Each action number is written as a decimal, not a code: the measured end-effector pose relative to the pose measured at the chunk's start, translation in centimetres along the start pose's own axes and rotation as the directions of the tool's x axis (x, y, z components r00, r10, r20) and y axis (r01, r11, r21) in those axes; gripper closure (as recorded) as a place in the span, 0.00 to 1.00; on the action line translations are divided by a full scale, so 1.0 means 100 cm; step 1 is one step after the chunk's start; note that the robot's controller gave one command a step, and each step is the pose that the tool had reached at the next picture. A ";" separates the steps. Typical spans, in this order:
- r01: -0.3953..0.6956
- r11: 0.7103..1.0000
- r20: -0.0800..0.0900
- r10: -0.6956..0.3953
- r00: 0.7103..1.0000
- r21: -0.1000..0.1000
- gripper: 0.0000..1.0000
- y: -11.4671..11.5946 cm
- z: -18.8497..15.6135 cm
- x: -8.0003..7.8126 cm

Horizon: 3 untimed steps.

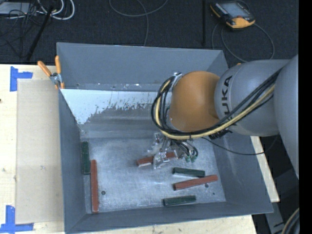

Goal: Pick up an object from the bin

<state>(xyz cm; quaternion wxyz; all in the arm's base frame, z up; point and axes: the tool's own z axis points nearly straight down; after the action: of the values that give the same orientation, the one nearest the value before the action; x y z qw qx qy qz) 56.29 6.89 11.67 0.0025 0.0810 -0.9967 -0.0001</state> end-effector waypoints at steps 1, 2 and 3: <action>0.000 1.000 0.006 0.000 1.000 0.000 1.00 0.000 -0.017 -0.001; -0.001 1.000 0.008 0.001 1.000 0.000 1.00 0.000 -0.025 -0.001; -0.002 1.000 0.008 0.002 1.000 0.000 1.00 0.000 -0.028 -0.001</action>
Offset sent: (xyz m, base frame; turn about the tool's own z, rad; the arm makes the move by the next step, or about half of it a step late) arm 0.0000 0.0000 0.0299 0.0000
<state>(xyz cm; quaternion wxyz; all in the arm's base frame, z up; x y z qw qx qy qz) 56.41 6.94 14.45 -0.0013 0.0802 -0.9968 -0.0003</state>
